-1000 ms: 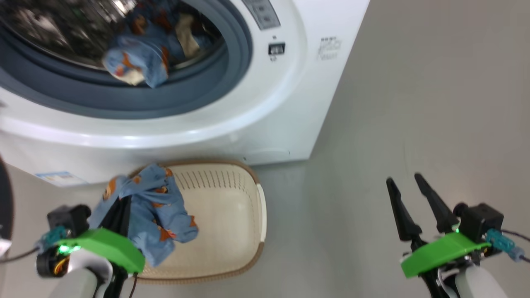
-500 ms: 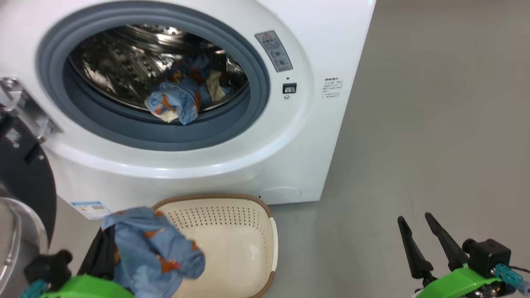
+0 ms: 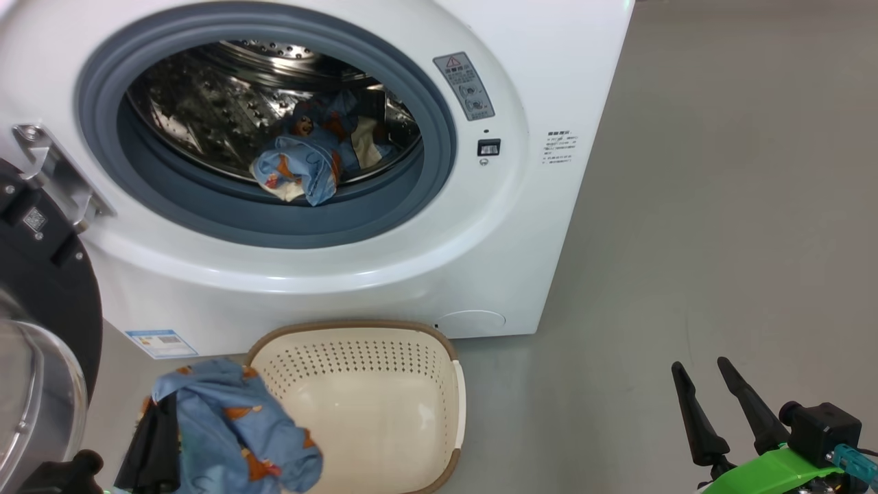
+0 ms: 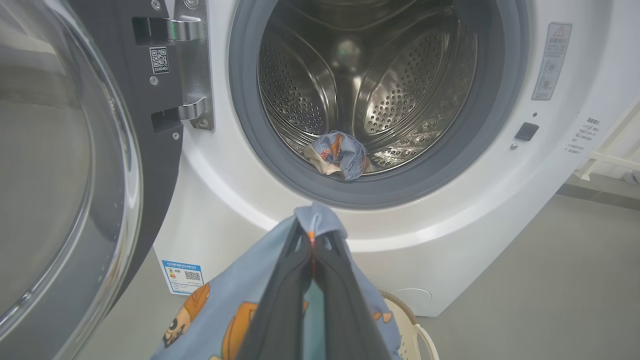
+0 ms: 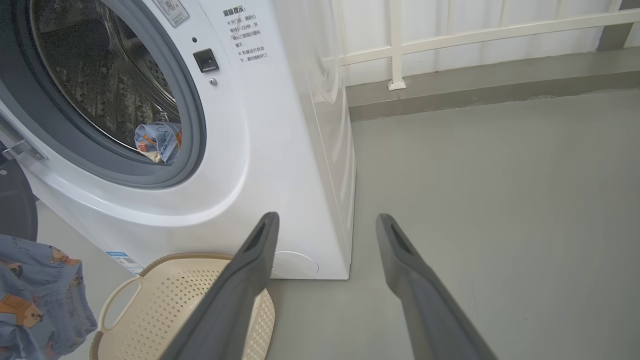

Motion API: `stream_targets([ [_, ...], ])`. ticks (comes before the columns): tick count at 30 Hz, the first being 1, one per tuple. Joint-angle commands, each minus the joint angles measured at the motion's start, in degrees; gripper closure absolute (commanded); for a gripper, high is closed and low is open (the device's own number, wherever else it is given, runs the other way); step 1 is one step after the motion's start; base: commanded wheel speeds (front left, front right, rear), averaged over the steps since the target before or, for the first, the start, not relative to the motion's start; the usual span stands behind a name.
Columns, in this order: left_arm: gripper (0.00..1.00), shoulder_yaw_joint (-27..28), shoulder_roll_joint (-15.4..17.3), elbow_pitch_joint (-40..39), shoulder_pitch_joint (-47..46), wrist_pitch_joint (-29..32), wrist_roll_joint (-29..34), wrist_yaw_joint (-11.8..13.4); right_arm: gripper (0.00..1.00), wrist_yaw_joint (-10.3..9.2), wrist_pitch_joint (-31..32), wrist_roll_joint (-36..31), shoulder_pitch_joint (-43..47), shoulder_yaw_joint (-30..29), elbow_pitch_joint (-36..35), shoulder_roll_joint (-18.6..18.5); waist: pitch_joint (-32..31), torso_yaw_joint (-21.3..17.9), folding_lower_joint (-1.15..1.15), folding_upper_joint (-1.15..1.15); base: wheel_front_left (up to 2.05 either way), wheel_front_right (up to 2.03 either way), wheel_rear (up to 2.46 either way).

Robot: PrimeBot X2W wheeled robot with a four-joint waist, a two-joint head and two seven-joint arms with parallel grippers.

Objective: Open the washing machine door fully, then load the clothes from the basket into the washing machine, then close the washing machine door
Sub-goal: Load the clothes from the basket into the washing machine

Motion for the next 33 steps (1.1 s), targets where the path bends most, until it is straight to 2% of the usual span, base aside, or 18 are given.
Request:
stream_targets([
  [1,1.00,2.35,0.58,-1.61,-1.05,-0.37,0.29,-0.08,0.00,0.09,-0.28,0.34,-0.07,1.02,-1.48,-0.64,0.33,-0.11,0.00,0.00,0.00,0.00,0.00],
  [9,1.00,0.72,2.30,-0.53,-7.91,-0.37,-1.31,-0.08,0.00,0.09,-0.28,-0.03,-1.92,1.22,-1.76,0.43,3.23,-1.27,0.00,0.00,0.00,0.00,0.00],
  [20,1.00,0.21,6.06,3.07,-29.96,-0.37,-2.67,-0.08,0.00,0.09,-0.28,-0.60,-5.33,1.51,-2.24,2.11,9.02,-4.33,0.00,0.00,0.00,0.00,0.00],
  [27,1.00,-1.30,7.47,12.92,-41.40,-0.37,-4.54,-0.08,0.00,0.09,-0.28,-0.87,-7.47,2.20,-2.32,3.16,12.00,-7.42,0.00,0.00,0.00,0.00,0.00],
  [33,1.00,-2.63,8.42,24.56,-48.87,-0.37,-4.39,-0.08,0.00,0.09,-0.28,-0.98,-9.06,3.13,-2.51,4.02,14.33,-10.20,0.00,0.00,0.00,0.00,0.00],
])
